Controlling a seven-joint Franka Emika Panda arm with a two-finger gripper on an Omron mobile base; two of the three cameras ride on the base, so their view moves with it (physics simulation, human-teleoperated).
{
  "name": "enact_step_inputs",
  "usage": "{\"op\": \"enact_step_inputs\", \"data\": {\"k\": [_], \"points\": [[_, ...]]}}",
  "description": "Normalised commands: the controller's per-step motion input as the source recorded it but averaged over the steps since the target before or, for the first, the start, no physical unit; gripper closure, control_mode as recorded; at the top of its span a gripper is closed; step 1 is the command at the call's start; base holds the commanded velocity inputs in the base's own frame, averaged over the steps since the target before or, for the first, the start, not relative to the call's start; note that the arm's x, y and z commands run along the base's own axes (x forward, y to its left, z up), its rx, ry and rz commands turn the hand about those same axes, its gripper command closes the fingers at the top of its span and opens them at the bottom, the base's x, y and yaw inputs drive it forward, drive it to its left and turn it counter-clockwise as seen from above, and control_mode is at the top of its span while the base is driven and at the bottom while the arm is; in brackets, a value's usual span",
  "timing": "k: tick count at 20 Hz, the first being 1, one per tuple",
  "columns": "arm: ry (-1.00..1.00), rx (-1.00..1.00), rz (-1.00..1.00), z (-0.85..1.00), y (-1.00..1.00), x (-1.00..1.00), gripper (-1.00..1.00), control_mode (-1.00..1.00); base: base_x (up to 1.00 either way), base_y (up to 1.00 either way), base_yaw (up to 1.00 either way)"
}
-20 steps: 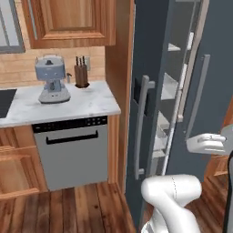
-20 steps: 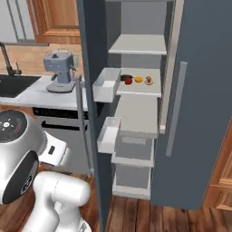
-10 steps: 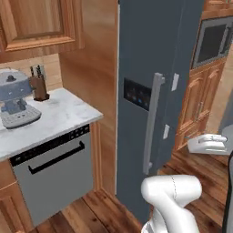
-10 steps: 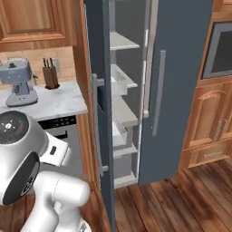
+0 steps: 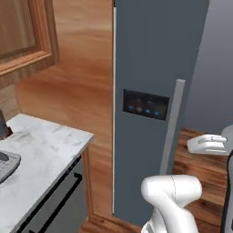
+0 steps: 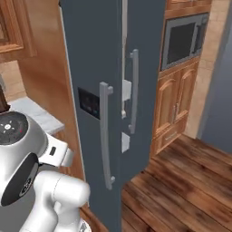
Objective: Take the orange and bell pepper from the highest rack and move them to the second highest rack where the mushroom and eggplant are located, to maximize freezer space. Close the freezer door after rearranging.
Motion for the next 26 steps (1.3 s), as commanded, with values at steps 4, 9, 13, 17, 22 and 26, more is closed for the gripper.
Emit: {"op": "enact_step_inputs", "data": {"k": [4,9,13,17,22,26], "points": [[0.0,0.0,0.0,0.0,0.0,0.0,-1.0,1.0,0.21,0.86,-0.69],[0.0,0.0,0.0,0.0,0.0,0.0,-1.0,1.0,0.23,0.82,-0.66],[0.0,0.0,0.0,0.0,0.0,0.0,-1.0,1.0,0.26,0.65,-0.54],[0.0,0.0,0.0,0.0,0.0,0.0,-1.0,1.0,0.33,0.25,-0.35],[0.0,0.0,0.0,0.0,0.0,0.0,-1.0,1.0,0.46,0.03,-0.21],[0.0,0.0,0.0,0.0,0.0,0.0,-1.0,1.0,0.4,0.01,-0.04]]}}
